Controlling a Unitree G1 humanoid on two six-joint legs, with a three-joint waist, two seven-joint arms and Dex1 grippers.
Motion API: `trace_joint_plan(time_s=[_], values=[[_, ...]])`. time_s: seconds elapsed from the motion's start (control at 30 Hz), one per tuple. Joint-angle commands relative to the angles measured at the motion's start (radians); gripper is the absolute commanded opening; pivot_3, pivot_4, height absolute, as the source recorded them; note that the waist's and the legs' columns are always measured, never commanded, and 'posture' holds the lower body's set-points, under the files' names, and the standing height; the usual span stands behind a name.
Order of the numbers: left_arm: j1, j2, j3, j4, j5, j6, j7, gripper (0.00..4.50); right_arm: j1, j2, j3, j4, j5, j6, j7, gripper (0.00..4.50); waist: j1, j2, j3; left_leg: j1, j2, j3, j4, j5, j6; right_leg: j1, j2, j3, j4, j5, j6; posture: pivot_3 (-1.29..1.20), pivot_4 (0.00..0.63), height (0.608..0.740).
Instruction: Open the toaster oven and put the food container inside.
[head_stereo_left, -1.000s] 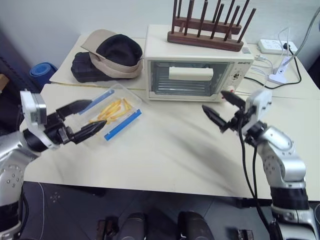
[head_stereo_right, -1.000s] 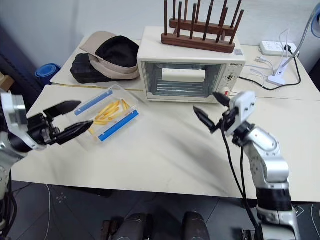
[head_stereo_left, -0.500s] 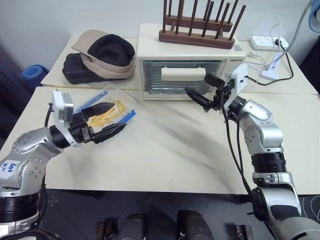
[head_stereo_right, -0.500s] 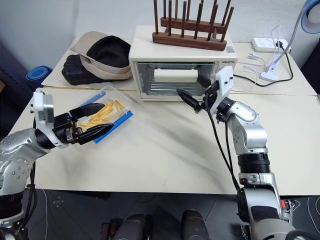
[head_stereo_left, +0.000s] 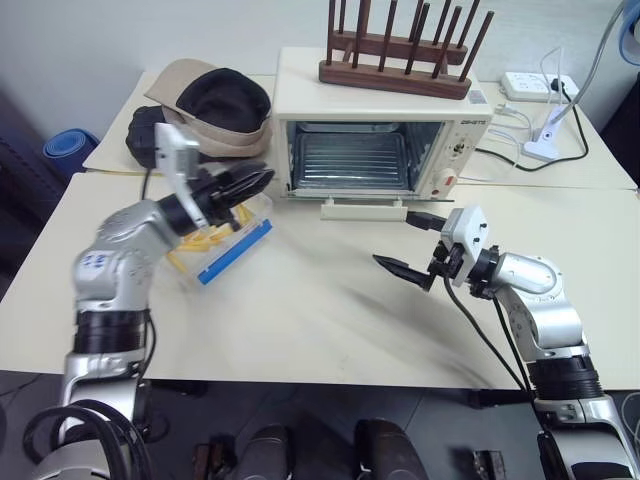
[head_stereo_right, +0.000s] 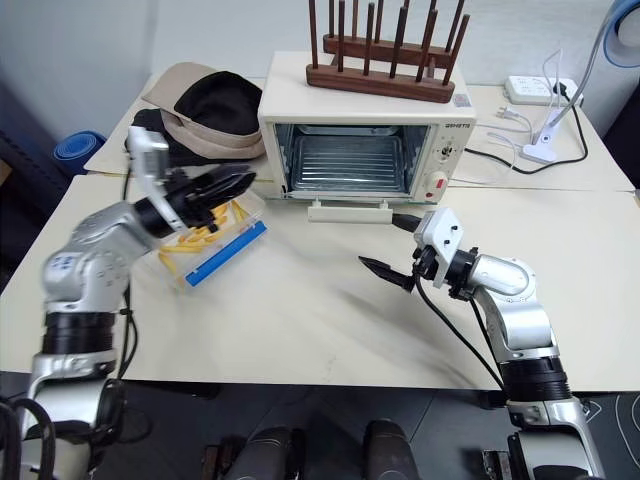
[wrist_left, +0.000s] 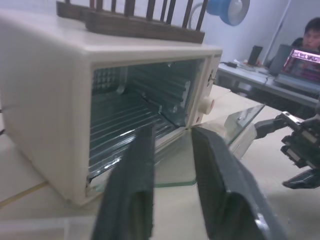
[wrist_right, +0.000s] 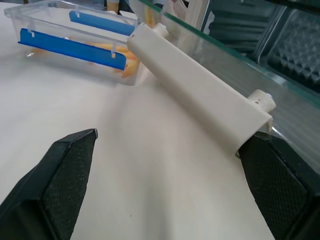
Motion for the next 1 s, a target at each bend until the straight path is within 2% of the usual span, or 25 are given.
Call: trace_joint_plan(time_s=[0.03, 0.17, 0.33, 0.5, 0.67, 0.73, 0.8, 0.83, 0.9, 1.0], values=[[-0.088, -0.040, -0.072, 0.131, 0.162, -0.183, -0.003, 0.03, 0.028, 0.003, 0.002, -0.035, -0.015, -0.076, 0.007, 4.50, 0.000, -0.001, 0.000, 0.000, -0.002, 0.000, 0.000, 0.000, 0.000, 0.000, 0.000, 0.000, 0.000, 0.000, 0.000, 0.00, 0.150, 0.740], [-0.084, -0.041, -0.172, 0.159, 0.231, -0.223, -0.136, 0.03, 0.131, -0.028, -0.045, -0.082, -0.016, -0.095, -0.015, 4.50, 0.002, -0.001, 0.000, -0.002, -0.002, 0.002, 0.000, 0.000, 0.000, -0.003, 0.000, -0.001, 0.000, 0.000, 0.000, 0.00, 0.150, 0.740], [-0.036, -0.022, -0.237, 0.139, 0.333, -0.268, -0.168, 0.03, 0.378, -0.079, -0.180, -0.172, 0.035, -0.107, -0.028, 4.50, 0.024, -0.001, 0.001, -0.004, -0.001, 0.002, 0.001, 0.000, 0.000, -0.004, -0.001, 0.000, 0.001, 0.000, 0.000, 0.00, 0.150, 0.740], [0.034, -0.048, -0.294, 0.100, 0.456, -0.266, -0.073, 0.03, 0.616, -0.106, -0.338, -0.266, 0.097, -0.105, -0.029, 4.50, 0.044, -0.001, 0.001, -0.002, -0.001, 0.006, 0.003, 0.000, 0.000, -0.001, -0.001, 0.001, 0.000, 0.000, 0.001, 0.00, 0.150, 0.740], [0.111, -0.095, -0.305, 0.064, 0.508, -0.294, -0.004, 0.03, 0.638, -0.114, -0.372, -0.320, 0.151, -0.058, -0.035, 4.50, 0.048, -0.001, 0.000, 0.005, 0.001, 0.005, 0.002, 0.000, 0.001, 0.004, -0.001, 0.003, -0.001, 0.001, 0.001, 0.00, 0.150, 0.740], [0.148, -0.128, -0.232, -0.015, 0.416, -0.291, -0.002, 0.03, 0.605, -0.115, -0.353, -0.324, 0.165, -0.051, -0.021, 4.50, 0.047, -0.001, 0.000, 0.004, 0.002, 0.005, 0.002, 0.000, 0.001, 0.004, 0.000, 0.003, -0.001, 0.001, 0.001, 0.00, 0.150, 0.740], [0.211, -0.133, -0.135, -0.155, 0.271, -0.194, -0.017, 0.43, 0.562, -0.098, -0.335, -0.319, 0.186, -0.058, -0.008, 4.50, 0.045, -0.001, 0.001, 0.003, 0.002, 0.004, 0.002, 0.000, 0.001, 0.003, -0.001, 0.003, -0.001, 0.001, 0.001, 0.00, 0.150, 0.740], [0.258, -0.107, -0.091, -0.233, 0.199, -0.145, -0.048, 0.60, 0.541, -0.092, -0.322, -0.321, 0.226, -0.023, 0.005, 4.50, 0.040, -0.001, 0.001, 0.003, 0.003, 0.004, 0.002, 0.000, 0.001, 0.003, -0.001, 0.003, -0.001, 0.001, 0.001, 0.00, 0.150, 0.740], [0.369, -0.027, 0.018, -0.364, 0.108, -0.049, -0.061, 1.23, 0.508, -0.083, -0.293, -0.327, 0.301, 0.021, 0.051, 4.50, 0.031, -0.001, 0.001, 0.002, 0.004, 0.002, 0.002, 0.000, 0.000, 0.003, 0.000, 0.001, -0.001, 0.001, 0.001, 0.00, 0.150, 0.740], [0.543, 0.075, 0.251, -0.471, 0.011, 0.036, -0.033, 2.06, 0.465, -0.057, -0.242, -0.327, 0.298, -0.026, 0.096, 4.50, 0.019, 0.000, 0.001, 0.003, 0.005, 0.000, 0.001, 0.000, 0.000, 0.003, 0.000, 0.001, -0.001, 0.001, 0.001, 0.00, 0.150, 0.740]])
